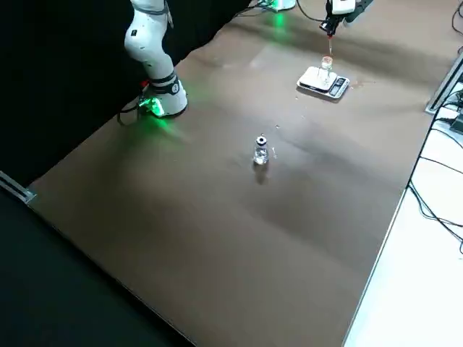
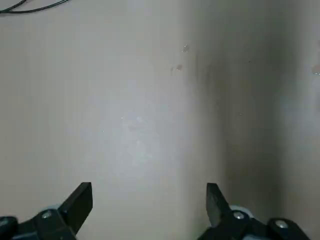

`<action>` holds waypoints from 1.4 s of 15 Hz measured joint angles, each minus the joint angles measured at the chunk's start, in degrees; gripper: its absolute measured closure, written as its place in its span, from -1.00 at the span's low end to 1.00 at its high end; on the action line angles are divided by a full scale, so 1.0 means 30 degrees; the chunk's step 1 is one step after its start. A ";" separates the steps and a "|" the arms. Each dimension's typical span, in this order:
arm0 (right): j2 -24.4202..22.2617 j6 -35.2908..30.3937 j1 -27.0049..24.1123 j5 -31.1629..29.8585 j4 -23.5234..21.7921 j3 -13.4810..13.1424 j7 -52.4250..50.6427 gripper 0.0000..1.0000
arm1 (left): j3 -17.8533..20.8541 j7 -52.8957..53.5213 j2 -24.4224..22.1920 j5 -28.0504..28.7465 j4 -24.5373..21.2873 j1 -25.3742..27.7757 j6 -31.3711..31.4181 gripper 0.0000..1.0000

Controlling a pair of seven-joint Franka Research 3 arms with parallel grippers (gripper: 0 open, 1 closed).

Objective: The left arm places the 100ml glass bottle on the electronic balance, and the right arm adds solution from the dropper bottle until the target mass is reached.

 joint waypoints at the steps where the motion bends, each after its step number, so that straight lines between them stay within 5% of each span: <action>1: 0.0120 0.0092 0.0026 0.0000 0.0000 -0.0009 0.0000 0.78 | 0.0000 0.0000 0.0000 0.0000 0.0000 0.0000 0.0000 -1.00; 21: 0.1005 0.0542 0.0380 -0.0040 -0.0019 -0.0029 -0.0004 0.86 | 0.0016 -0.0024 0.0000 0.0000 -0.0025 0.0004 0.0000 -1.00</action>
